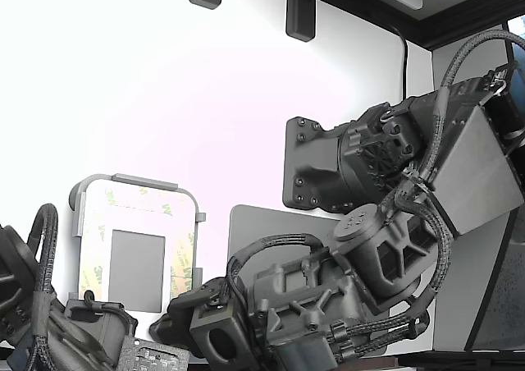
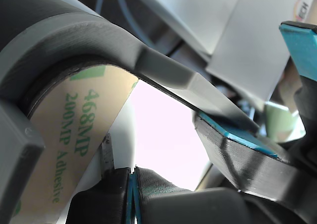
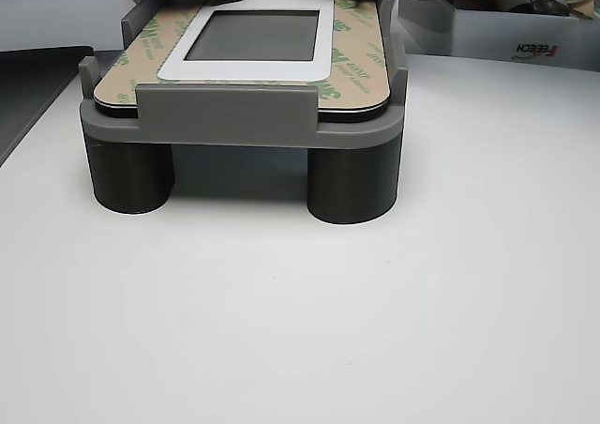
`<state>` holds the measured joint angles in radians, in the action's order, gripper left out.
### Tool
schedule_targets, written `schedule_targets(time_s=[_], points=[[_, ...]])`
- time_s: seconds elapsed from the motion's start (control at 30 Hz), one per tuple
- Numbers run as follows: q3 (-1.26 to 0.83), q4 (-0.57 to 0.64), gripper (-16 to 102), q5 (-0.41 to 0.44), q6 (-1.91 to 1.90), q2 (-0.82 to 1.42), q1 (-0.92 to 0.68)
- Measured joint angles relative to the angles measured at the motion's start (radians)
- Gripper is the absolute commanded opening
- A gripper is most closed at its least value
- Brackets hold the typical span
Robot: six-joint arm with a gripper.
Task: Peel off protective film from adhesive tape.
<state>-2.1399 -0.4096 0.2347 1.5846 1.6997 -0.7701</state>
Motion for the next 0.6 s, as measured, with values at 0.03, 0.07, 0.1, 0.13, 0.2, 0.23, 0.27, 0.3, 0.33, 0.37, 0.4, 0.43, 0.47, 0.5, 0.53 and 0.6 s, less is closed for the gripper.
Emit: schedule_targets(time_s=[0.03,0.07,0.1,0.13,0.2,0.23,0.27,0.3,0.33,0.37,0.4,0.43,0.47,0.5,0.53,0.6], points=[[0.0,-0.002,-11,0.002,0.0,0.0,-0.002],[0.0,-0.002,-11,0.003,-0.002,0.0,-0.003],[0.0,-0.003,-11,0.005,-0.005,0.0,-0.005],[0.0,-0.003,-11,0.008,-0.005,0.0,-0.006],[0.0,-0.005,-11,0.009,-0.006,0.002,-0.008],[0.0,-0.006,-11,0.011,-0.008,0.002,-0.009],[0.0,-0.008,-11,0.012,-0.009,0.003,-0.009],[0.0,-0.009,-11,0.012,-0.011,0.003,-0.009],[0.0,-0.009,-11,0.012,-0.011,0.003,-0.009],[0.0,-0.012,-11,0.012,-0.012,0.003,-0.009],[0.002,-0.014,-11,0.012,-0.012,0.003,-0.009],[0.003,-0.017,-11,0.012,-0.014,0.003,-0.009],[0.005,-0.018,-11,0.012,-0.014,0.003,-0.009],[0.006,-0.02,-11,0.012,-0.015,0.003,-0.009],[0.008,-0.025,-11,0.012,-0.017,0.003,-0.009],[0.009,-0.028,-11,0.012,-0.017,0.003,-0.009]])
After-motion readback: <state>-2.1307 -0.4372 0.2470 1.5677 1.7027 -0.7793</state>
